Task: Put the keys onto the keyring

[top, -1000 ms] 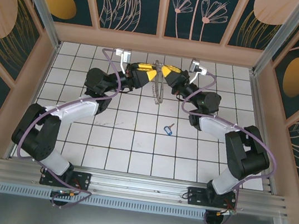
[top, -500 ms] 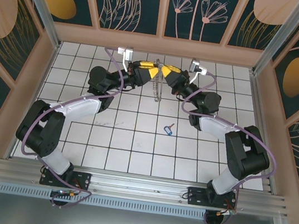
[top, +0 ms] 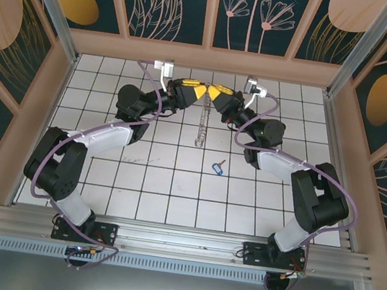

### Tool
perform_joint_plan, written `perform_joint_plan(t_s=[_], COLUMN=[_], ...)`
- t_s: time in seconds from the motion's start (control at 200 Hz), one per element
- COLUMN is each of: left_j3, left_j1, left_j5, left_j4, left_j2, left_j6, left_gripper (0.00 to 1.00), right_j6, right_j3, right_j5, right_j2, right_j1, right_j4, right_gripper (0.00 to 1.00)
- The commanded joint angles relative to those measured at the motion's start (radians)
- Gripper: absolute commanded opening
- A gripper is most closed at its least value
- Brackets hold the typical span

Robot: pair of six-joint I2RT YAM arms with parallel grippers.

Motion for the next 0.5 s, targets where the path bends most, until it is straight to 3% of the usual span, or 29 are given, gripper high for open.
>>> perform_joint_plan(t_s=[0.0,0.12,0.22,0.285,0.43,0.495], left_j3=[0.033,0.038,0.045,0.048,0.055,0.061], left_j1=[-0.007,-0.007,-0.006,-0.007,-0.007,-0.007], left_j5=[-0.004,-0.004,0.002,0.005,0.016,0.022], left_j4=[0.058,0.054,0.046,0.023,-0.099,-0.171], left_j2=[0.012,0.016,0.017,0.014,-0.019,-0.039], left_j6=[-0.007,-0.01,-0.009,0.003,0.089,0.142], left_gripper=[0.22,0.15,0.01,0.0,0.0,0.0], right_j6=[0.006,-0.002,-0.011,-0.026,-0.106,-0.167], right_j3=[0.024,0.027,0.034,0.038,0.031,0.032], right_j5=[-0.019,-0.024,-0.036,-0.037,-0.044,-0.051], right_j2=[-0.003,-0.003,-0.005,-0.017,-0.105,-0.165], right_j1=[0.008,0.011,0.013,0.011,-0.025,-0.047], right_j4=[0.078,0.063,0.036,-0.001,-0.186,-0.319], right_gripper=[0.0,0.0,0.0,0.0,0.35,0.44])
